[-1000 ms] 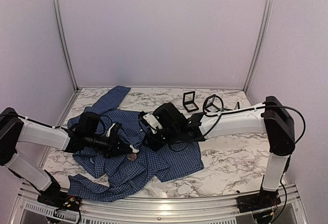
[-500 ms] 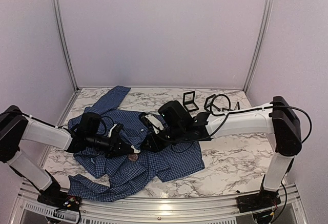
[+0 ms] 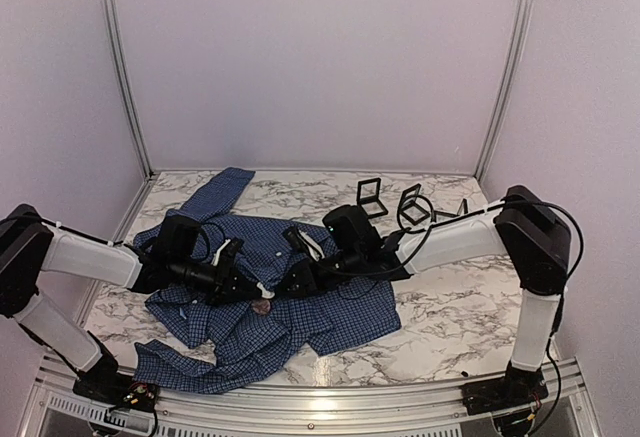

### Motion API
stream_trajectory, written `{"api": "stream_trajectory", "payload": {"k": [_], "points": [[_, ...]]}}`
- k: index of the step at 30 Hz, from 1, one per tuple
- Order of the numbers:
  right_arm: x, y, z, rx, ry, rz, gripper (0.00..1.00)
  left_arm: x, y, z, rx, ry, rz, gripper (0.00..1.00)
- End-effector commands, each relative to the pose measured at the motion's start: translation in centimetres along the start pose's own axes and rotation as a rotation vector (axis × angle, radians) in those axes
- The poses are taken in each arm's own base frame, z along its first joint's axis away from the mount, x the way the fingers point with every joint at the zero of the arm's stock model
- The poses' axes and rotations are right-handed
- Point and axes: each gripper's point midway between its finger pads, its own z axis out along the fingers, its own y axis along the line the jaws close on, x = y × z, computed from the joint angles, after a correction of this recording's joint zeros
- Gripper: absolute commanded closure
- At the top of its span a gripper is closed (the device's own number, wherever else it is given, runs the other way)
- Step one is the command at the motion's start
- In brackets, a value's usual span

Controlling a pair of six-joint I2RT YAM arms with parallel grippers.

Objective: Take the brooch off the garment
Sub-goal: Open the brooch with the crumpled clothing.

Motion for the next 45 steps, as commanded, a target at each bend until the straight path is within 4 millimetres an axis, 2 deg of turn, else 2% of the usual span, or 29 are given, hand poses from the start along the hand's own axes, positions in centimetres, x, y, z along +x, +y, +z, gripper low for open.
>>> {"api": "stream_trajectory", "payload": {"k": [1,5,16,29,38,45], "points": [[-1.1,1.1,0.4,-0.113,-0.024,0.035,0.65,-0.1,-1.0,-0.1,0.021,0.014,0.041,1.0],[-1.5,0.8,0.7,-0.146,-0.029,0.069,0.59,-0.2,-1.4,-0.1,0.04,0.009,0.051,1.0],[-2.0,-0.2,1.5,-0.183,-0.031,0.122,0.6,-0.7,-2.2,-0.1,0.078,-0.008,0.063,1.0],[-3.4,0.5,1.8,-0.253,-0.078,0.187,0.62,-0.4,-2.1,-0.2,0.079,-0.009,0.061,1.0],[-3.4,0.1,1.7,-0.247,-0.089,0.204,0.72,-0.2,-2.1,-0.2,0.078,-0.01,0.063,1.0],[-3.4,0.2,1.5,-0.252,-0.097,0.203,0.74,0.0,-2.1,-0.3,0.076,-0.008,0.064,1.0]]}}
